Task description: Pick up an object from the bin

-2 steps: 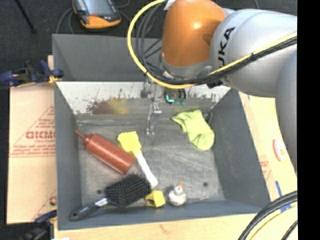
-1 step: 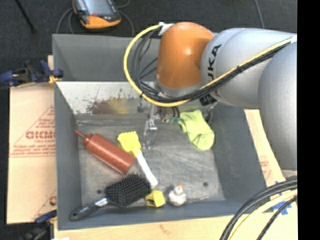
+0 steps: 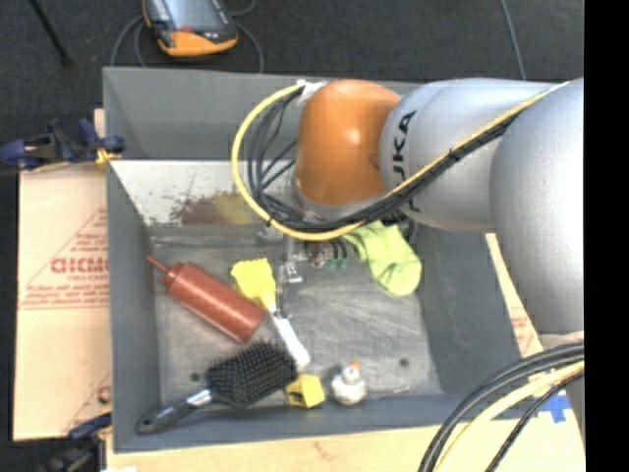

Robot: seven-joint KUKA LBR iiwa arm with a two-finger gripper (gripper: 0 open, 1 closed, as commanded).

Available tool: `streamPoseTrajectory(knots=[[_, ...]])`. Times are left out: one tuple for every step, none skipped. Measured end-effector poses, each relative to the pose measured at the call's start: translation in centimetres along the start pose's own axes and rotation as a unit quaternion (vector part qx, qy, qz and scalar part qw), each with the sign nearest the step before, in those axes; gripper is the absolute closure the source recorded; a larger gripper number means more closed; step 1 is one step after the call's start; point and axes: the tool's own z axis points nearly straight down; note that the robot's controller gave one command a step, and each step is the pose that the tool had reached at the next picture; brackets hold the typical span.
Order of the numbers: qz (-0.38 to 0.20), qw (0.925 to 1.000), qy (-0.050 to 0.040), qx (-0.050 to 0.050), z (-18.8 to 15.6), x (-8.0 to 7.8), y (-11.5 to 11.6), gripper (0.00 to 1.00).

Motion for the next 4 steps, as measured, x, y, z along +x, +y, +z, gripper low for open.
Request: streamPoseTrajectory(knots=[[-0.073,0.9973,-0.0061,-0.001,7.0,0.2,2.8,1.0],[-0.073,0.9973,-0.0061,-0.001,7.0,0.2,2.8,1.0],[-0.407,0.9135,-0.0036,0.0,-3.3,-1.0,3.4,1.0],[-0.406,0.9139,-0.0021,-0.001,-3.2,-0.9,3.5,1.0]])
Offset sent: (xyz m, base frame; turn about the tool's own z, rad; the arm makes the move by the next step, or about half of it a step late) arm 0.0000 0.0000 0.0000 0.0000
